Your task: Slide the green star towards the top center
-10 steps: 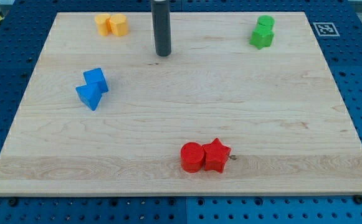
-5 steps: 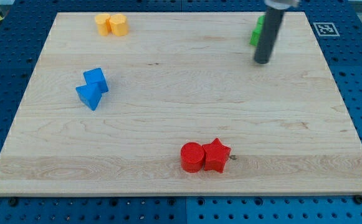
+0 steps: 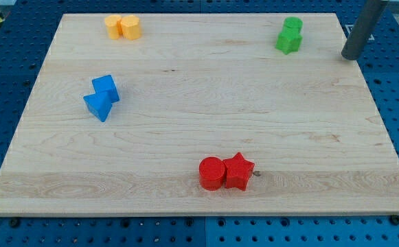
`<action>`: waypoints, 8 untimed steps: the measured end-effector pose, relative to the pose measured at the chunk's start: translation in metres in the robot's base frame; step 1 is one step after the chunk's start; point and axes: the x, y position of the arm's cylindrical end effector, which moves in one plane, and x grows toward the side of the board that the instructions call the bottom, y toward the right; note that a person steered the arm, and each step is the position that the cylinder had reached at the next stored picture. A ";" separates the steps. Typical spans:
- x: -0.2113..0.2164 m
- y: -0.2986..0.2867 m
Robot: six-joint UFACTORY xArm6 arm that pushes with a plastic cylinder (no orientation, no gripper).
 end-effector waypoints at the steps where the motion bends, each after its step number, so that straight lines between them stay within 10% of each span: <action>1: -0.011 0.000; 8: -0.045 -0.148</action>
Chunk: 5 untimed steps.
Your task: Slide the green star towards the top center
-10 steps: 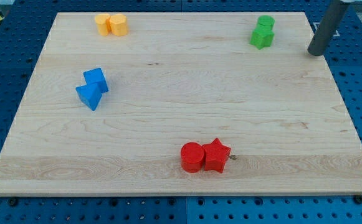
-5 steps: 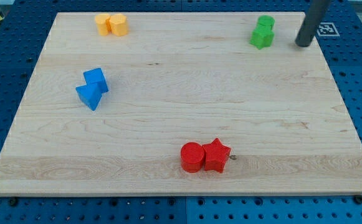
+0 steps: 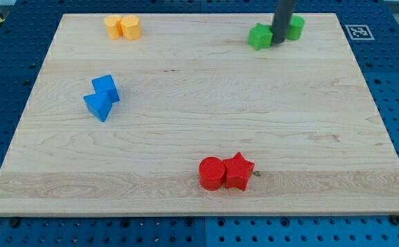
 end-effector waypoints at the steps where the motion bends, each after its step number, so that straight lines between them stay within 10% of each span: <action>1: 0.003 -0.034; 5: 0.013 -0.165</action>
